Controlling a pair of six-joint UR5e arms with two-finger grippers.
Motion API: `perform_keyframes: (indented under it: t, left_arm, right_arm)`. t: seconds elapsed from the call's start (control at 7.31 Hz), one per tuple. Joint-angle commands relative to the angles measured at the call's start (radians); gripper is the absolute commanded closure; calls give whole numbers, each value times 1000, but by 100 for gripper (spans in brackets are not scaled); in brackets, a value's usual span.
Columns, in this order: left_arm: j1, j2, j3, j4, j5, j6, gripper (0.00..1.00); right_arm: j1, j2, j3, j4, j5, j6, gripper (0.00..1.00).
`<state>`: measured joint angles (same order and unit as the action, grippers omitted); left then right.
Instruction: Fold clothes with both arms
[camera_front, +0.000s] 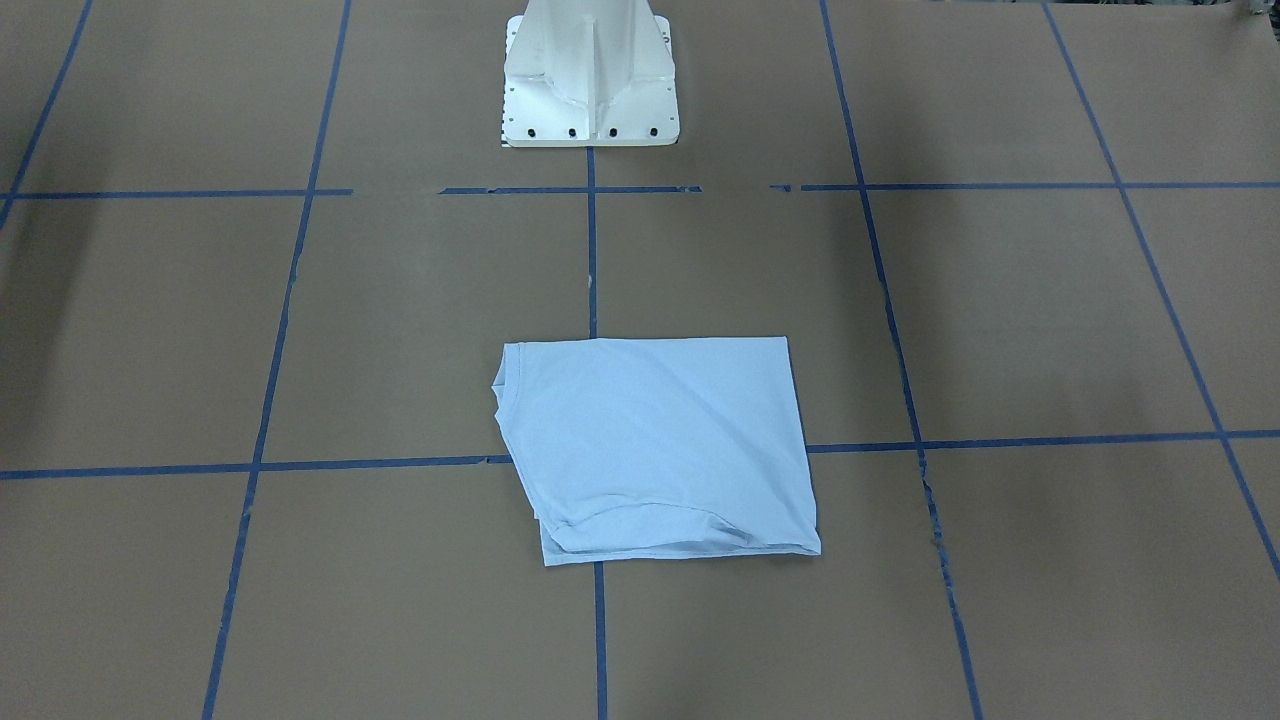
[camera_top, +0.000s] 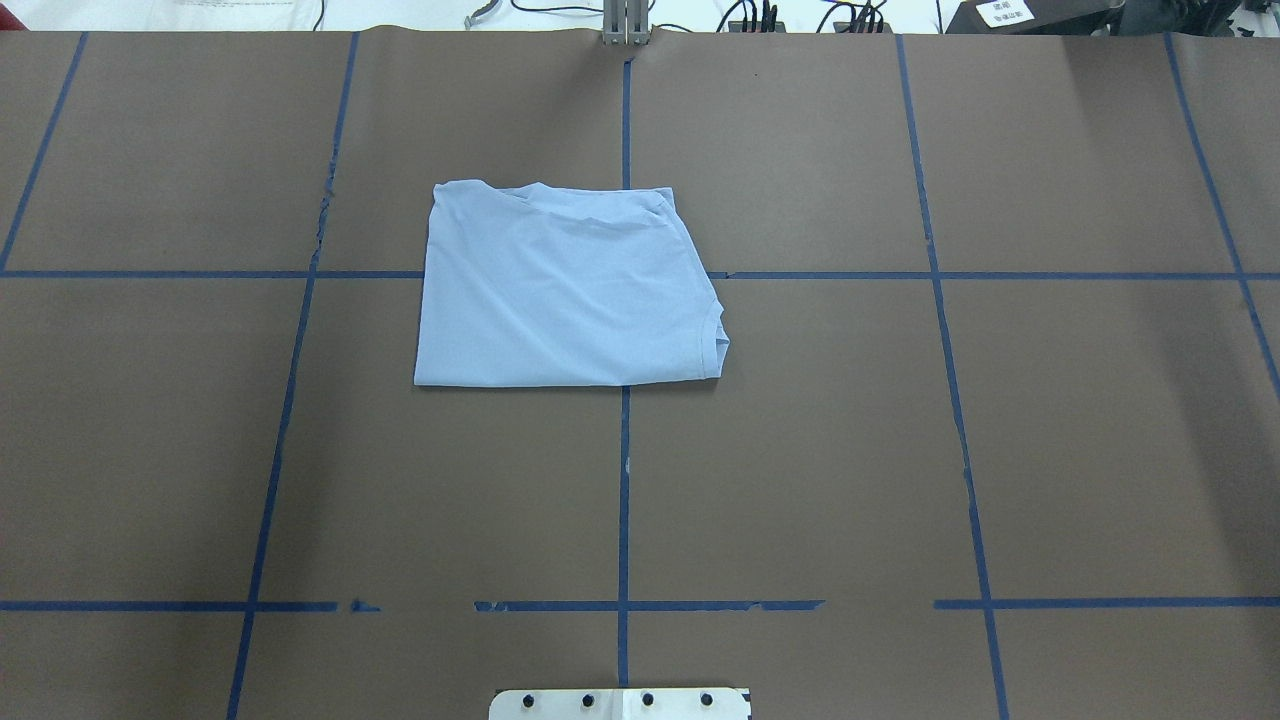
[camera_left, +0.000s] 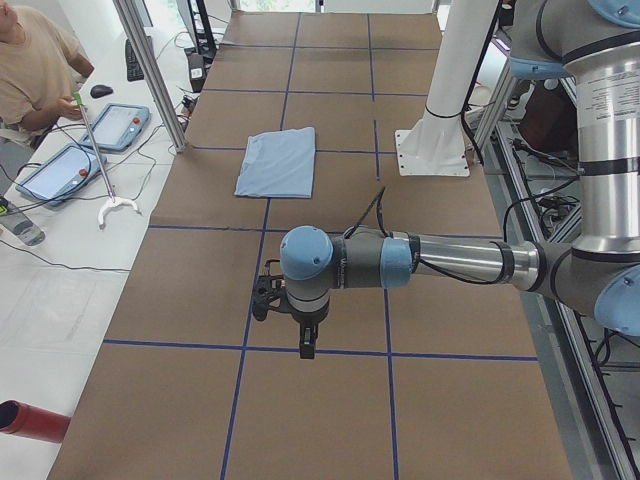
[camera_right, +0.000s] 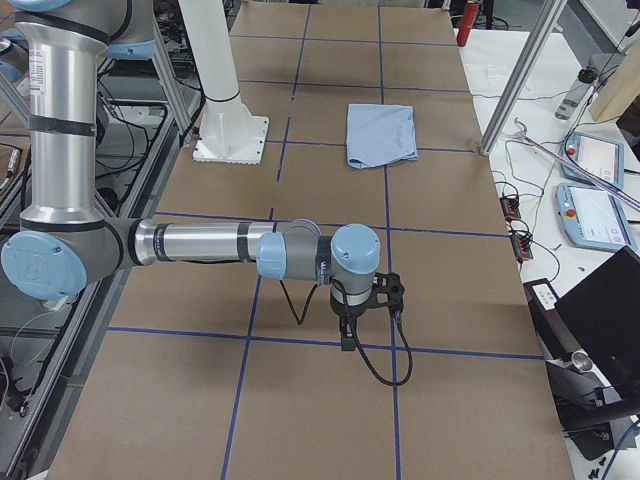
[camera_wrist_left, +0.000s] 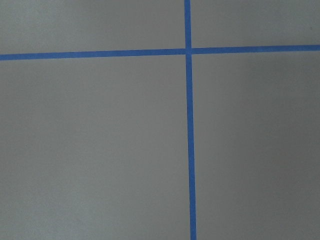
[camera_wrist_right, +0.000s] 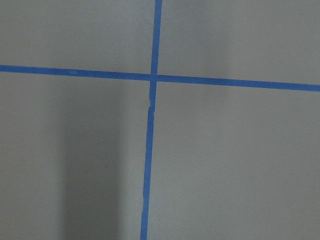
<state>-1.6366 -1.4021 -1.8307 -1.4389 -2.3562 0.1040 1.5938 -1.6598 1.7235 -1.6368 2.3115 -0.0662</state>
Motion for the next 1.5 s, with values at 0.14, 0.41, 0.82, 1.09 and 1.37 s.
perform_keyframes:
  t: [0.14,0.41,0.82,1.09,1.37]
  left_arm:
    - [0,0,7,2,0,-1,0]
    - [0,0,5,0,0,-1,0]
    - [0,0,5,2,2,-1,0]
    - [0,0,-1,2,2,-1,0]
    - [0,0,-2,0,0,-1,0]
  right_arm:
    - [0,2,1,0,17,3,0]
    - [0,2,4,0,45,2,0]
    - [0,3,4,2,34,-4,0]
    - [0,0,1,3,26,-17,0]
    - [1,-2,4,2,40,-3,0]
